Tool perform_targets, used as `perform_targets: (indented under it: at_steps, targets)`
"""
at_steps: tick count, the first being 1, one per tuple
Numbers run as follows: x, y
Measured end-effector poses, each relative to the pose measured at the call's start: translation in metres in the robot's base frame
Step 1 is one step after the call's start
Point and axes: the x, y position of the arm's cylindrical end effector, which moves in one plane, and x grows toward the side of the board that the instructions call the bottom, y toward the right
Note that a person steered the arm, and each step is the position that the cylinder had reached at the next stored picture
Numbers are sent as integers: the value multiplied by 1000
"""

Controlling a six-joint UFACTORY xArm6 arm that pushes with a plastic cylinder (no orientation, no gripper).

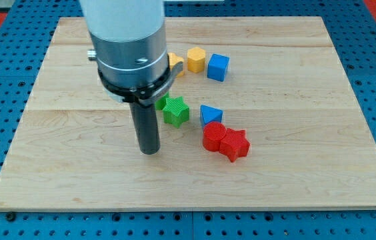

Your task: Move the green circle to the center of the board

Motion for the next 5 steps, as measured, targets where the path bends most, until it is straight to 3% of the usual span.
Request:
perform_targets:
  at_steps: [1,5]
  targets:
    - [-37,-5]
    - [-83,-5]
